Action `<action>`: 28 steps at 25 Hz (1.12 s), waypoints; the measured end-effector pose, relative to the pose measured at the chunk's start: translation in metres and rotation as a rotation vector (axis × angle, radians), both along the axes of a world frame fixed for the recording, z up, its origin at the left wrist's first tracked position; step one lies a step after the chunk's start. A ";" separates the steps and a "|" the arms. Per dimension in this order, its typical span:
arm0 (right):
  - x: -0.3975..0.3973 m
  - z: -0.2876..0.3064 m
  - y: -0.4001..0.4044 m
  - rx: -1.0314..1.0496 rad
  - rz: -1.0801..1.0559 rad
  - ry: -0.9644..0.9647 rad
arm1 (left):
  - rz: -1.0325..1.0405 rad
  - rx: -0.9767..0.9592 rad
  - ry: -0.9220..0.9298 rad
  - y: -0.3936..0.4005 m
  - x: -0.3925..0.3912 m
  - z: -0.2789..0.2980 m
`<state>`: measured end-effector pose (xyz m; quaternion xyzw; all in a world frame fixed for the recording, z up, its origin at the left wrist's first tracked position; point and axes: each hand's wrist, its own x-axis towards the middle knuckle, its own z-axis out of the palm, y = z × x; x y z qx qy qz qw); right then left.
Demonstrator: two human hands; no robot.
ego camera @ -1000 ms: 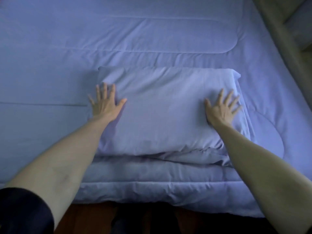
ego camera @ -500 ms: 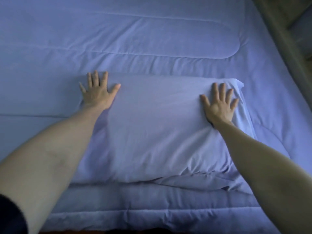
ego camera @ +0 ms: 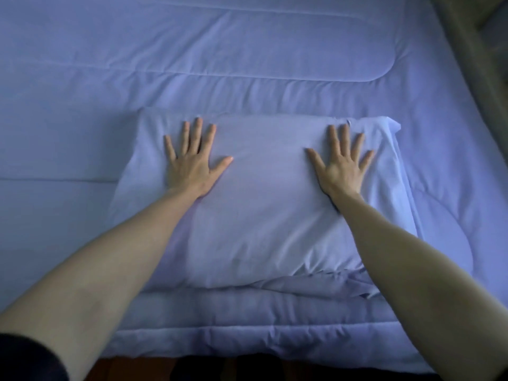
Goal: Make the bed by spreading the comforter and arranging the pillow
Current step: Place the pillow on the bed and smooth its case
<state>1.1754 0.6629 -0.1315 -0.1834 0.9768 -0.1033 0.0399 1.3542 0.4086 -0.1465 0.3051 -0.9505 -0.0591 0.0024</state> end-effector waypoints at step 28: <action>0.153 0.014 -0.018 0.030 0.397 0.006 | -0.128 0.092 0.033 0.057 0.081 0.034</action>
